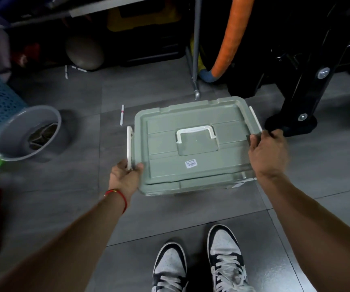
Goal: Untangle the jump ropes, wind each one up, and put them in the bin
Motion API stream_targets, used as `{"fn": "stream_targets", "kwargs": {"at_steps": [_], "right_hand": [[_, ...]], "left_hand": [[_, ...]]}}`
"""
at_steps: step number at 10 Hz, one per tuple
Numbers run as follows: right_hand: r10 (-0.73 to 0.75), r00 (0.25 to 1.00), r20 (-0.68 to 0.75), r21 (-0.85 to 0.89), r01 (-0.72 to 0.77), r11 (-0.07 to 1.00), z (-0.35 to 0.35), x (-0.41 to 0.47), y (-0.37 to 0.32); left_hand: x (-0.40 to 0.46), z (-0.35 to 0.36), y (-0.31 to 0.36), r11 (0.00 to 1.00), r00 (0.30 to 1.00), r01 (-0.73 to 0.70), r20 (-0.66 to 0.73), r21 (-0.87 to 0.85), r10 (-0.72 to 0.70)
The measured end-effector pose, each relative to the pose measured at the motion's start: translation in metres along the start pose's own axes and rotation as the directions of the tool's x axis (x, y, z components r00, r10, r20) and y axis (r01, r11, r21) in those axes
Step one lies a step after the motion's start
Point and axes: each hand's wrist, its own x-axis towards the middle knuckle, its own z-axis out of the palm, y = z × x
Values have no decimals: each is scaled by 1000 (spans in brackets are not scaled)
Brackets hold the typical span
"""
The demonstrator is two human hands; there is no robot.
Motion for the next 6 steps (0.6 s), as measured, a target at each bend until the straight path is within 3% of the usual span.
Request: {"fn": "stream_targets", "kwargs": {"at_steps": [1, 2, 3, 4, 5, 6], "right_hand": [[1, 1000, -10, -1, -1, 1000, 2, 2, -4], [0, 1000, -18, 34, 1, 999, 10, 5, -4], [-52, 993, 107, 66, 45, 997, 9, 17, 0], [-123, 873, 471, 151, 58, 987, -8, 29, 0], [-180, 787, 590, 220, 58, 974, -34, 25, -14], [-146, 876, 460, 360, -33, 932, -57, -8, -27]], "left_hand": [[-1, 5, 6, 954, 990, -90, -77, 285, 116], [-7, 19, 13, 901, 975, -98, -140, 423, 172], [-10, 28, 15, 884, 967, -81, -177, 460, 181], [-1, 22, 11, 863, 952, -95, -210, 496, 225], [4, 5, 17, 854, 962, -54, -202, 517, 183], [-10, -12, 24, 845, 948, -179, -141, 505, 285]]}}
